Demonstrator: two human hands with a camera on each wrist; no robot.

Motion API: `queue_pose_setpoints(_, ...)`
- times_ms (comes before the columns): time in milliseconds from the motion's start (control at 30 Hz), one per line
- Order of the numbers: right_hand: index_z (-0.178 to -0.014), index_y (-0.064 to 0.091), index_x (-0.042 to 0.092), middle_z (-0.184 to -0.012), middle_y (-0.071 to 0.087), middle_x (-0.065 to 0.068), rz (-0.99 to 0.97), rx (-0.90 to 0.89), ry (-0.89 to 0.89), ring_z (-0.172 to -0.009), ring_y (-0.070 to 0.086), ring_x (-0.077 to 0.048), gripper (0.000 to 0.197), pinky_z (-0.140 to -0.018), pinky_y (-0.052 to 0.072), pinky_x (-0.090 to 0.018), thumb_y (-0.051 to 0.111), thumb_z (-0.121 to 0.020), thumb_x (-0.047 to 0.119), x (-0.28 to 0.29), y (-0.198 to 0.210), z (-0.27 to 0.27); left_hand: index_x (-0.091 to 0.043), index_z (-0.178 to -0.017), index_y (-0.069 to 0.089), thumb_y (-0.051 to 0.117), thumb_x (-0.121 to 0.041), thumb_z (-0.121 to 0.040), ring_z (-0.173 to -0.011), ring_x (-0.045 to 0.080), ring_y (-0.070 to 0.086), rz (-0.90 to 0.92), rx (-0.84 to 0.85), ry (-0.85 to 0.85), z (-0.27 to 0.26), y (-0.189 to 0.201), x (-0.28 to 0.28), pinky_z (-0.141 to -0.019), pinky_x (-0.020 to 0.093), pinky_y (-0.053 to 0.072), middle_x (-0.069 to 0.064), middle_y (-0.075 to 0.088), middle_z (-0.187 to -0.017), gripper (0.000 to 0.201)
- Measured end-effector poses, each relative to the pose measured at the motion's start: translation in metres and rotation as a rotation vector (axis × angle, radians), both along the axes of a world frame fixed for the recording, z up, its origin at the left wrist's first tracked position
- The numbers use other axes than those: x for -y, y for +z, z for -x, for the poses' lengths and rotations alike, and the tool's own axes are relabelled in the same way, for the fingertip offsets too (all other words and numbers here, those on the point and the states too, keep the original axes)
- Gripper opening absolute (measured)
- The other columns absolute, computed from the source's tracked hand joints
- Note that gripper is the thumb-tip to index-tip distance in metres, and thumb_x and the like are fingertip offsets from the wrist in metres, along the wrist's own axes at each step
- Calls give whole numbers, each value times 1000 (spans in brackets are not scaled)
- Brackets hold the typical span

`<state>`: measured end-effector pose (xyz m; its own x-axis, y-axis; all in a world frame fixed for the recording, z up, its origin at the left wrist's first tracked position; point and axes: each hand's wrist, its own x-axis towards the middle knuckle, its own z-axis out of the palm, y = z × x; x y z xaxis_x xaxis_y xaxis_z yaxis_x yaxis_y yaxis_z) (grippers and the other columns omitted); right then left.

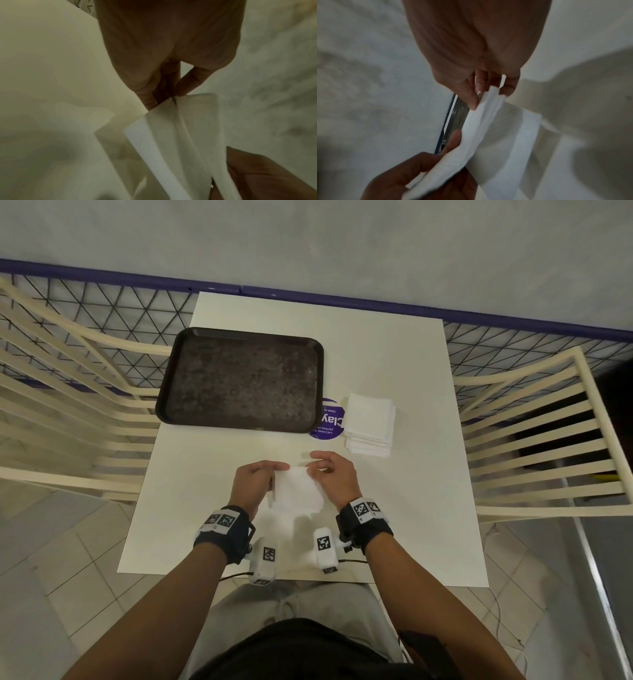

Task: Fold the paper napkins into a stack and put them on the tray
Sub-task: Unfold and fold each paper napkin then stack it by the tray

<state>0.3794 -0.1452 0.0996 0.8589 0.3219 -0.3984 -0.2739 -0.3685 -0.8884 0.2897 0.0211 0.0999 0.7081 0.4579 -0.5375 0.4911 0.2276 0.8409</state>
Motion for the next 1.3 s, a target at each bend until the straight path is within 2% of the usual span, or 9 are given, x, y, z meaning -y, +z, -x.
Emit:
queue_pose_setpoints(167,-114,70,25,-99,74,4,15,36,45,-93,68,-8,38,-83,50,-17,78,-82,5,-4,1,-3,-28,-103,78,74,-31,-89,-102,30,71,-119,49,-4,-1,-8,-4,-96,51,59,1,78,-98,15)
queue_pose_setpoints(267,-120,70,23,-105,75,5,61,39,78,-101,66,-9,36,-88,47,-19,79,-85,20,-9,2,-4,-34,-112,75,78,-30,-88,-95,22,74,-161,54,-19,0,-15,-8,-95,49,60,1,79,-92,24)
queue_pose_setpoints(367,-114,75,22,-112,74,5,130,33,112,-105,64,-8,33,-93,47,-23,78,-86,38,-11,6,-6,-29,-104,79,80,-25,-90,-96,19,75,-180,62,-28,0,-10,-7,-94,49,60,-1,80,-94,14)
queue_pose_setpoints(500,-96,80,19,-98,75,8,159,96,165,-92,63,-3,13,-86,44,-20,76,-87,27,-13,8,-5,-26,-95,81,77,-16,-92,-98,18,74,-208,71,-58,0,-6,-6,-96,48,60,-6,80,-97,11)
queue_pose_setpoints(767,-79,75,34,-84,72,16,275,150,204,-90,66,-9,11,-93,53,-49,77,-81,44,-27,8,0,-23,-92,80,75,-14,-93,-95,23,72,-278,55,-130,0,-3,-2,-94,44,59,-4,79,-92,10)
queue_pose_setpoints(967,-81,73,31,-85,73,13,347,145,242,-88,66,-13,13,-92,51,-46,73,-84,44,-19,5,-5,-20,-98,77,69,-17,-98,-98,17,69,-327,53,-27,2,-5,-4,-93,38,57,-6,77,-102,9)
queue_pose_setpoints(1100,-86,78,20,-80,69,12,265,127,155,-75,60,1,7,-79,47,-23,77,-87,27,-11,9,-10,-24,-97,71,62,-18,-102,-97,11,66,-410,72,-40,1,-7,-2,-88,31,54,-10,73,-103,12)
queue_pose_setpoints(1200,-88,75,19,-78,66,17,231,129,118,-72,58,4,7,-70,42,-12,75,-90,26,-10,13,-9,-23,-102,66,58,-18,-105,-93,19,64,-486,65,-58,-3,-7,3,-82,31,54,-3,70,-103,11)
queue_pose_setpoints(1300,-94,69,22,-88,70,11,217,46,60,-84,66,-8,21,-81,54,-26,73,-89,42,-11,11,-9,-18,-107,64,54,-13,-106,-96,18,61,-529,72,-43,-12,-1,12,-75,15,44,0,68,-106,10)
